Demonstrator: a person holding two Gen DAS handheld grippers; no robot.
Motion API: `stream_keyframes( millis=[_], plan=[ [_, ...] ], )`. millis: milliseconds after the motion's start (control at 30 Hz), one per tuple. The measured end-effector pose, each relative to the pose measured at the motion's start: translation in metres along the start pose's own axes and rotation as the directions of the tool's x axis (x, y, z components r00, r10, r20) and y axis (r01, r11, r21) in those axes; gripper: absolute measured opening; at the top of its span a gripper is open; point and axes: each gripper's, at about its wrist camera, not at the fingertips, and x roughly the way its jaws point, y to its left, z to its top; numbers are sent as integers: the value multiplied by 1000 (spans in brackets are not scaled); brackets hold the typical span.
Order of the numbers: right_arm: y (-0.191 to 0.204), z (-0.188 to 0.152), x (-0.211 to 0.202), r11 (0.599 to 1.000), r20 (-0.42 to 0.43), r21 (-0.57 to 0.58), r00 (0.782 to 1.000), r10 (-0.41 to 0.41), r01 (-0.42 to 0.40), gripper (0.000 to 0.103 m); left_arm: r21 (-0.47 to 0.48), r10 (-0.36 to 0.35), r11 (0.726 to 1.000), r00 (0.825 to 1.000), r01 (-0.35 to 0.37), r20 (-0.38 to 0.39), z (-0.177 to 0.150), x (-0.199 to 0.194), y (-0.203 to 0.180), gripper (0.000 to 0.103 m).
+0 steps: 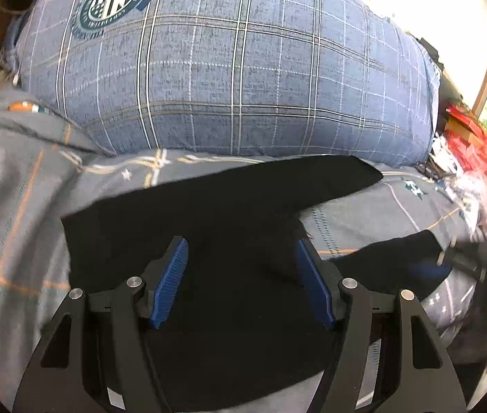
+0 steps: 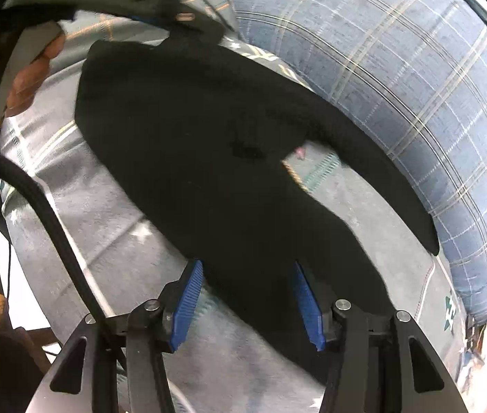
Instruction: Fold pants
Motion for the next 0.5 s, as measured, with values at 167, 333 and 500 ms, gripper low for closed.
stream_keyframes(
  millis=[167, 333, 500],
  plan=[
    [-83, 6, 3, 997, 106, 70, 994, 24, -32, 50, 99, 45, 994, 997, -39, -61, 32, 26, 30, 65],
    [-172, 43, 31, 996, 230, 85, 973, -28, 8, 56, 146, 38, 989, 989, -16, -145, 56, 69, 71, 65],
    [-213, 86, 76, 995, 233, 61, 970, 68, -84, 56, 199, -41, 976, 971, 89, -235, 66, 106, 87, 65]
  ],
)
